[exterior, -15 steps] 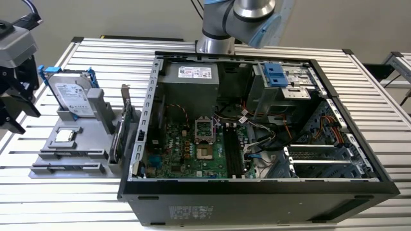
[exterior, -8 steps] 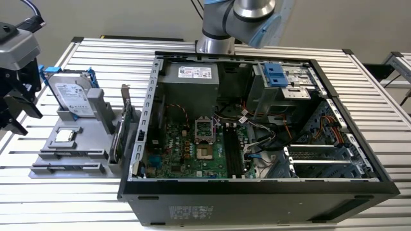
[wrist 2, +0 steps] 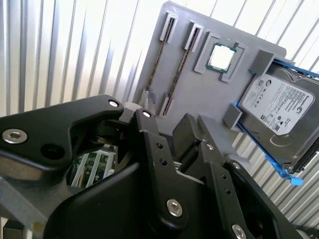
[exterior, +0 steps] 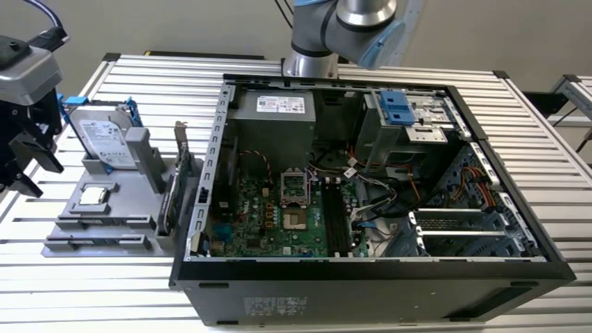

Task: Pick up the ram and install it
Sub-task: 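Pick up the ram and move it above insertion slot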

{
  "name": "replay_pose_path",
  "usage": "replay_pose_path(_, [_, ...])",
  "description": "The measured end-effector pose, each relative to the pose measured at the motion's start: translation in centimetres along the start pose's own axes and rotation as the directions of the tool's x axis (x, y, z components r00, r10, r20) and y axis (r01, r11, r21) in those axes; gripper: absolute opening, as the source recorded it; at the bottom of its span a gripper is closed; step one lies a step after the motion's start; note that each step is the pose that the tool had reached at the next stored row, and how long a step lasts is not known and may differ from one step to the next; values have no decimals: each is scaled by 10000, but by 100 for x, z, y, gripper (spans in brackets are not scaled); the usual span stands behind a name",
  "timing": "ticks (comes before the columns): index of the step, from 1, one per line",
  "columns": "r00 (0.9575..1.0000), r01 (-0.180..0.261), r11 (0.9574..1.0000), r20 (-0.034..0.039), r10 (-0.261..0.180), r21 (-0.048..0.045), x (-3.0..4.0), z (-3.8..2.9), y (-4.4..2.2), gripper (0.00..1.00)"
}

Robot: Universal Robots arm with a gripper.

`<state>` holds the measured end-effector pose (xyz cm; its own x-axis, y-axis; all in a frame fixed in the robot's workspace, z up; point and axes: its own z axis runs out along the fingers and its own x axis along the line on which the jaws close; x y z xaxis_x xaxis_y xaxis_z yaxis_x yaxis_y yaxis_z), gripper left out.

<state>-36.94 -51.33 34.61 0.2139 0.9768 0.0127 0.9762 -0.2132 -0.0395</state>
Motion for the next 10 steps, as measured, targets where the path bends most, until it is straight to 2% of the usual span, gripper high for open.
replay_pose_path(10, [10000, 7, 10000, 4, -7, 0, 0, 22, 2, 100])
